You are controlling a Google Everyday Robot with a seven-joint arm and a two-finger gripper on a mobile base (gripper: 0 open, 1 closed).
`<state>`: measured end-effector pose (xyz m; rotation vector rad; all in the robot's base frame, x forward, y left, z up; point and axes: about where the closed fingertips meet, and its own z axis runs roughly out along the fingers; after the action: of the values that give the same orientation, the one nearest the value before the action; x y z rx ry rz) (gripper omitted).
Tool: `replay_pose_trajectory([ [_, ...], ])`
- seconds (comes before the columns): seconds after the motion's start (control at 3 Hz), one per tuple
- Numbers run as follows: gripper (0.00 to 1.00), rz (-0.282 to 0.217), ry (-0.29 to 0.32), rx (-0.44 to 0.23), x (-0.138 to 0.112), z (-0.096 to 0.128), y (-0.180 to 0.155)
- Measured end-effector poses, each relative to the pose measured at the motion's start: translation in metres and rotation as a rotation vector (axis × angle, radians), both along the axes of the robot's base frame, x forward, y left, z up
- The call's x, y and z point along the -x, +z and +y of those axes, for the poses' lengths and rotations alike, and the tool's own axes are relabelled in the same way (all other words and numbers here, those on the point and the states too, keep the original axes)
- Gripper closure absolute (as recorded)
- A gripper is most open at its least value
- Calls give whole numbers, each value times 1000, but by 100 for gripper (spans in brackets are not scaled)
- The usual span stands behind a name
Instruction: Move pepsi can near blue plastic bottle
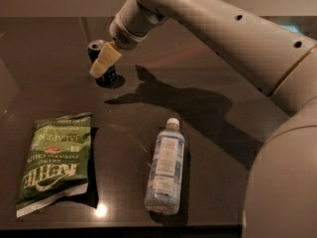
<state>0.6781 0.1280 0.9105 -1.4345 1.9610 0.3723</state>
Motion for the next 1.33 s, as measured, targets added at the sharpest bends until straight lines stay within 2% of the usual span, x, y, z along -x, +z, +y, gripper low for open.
replay_pose_trajectory([
  [0.33, 0, -6, -6, 3, -13, 13, 2],
  [0.67, 18, 2, 2, 6, -21, 19, 2],
  [1.33, 64, 24, 35, 11, -13, 17, 2],
])
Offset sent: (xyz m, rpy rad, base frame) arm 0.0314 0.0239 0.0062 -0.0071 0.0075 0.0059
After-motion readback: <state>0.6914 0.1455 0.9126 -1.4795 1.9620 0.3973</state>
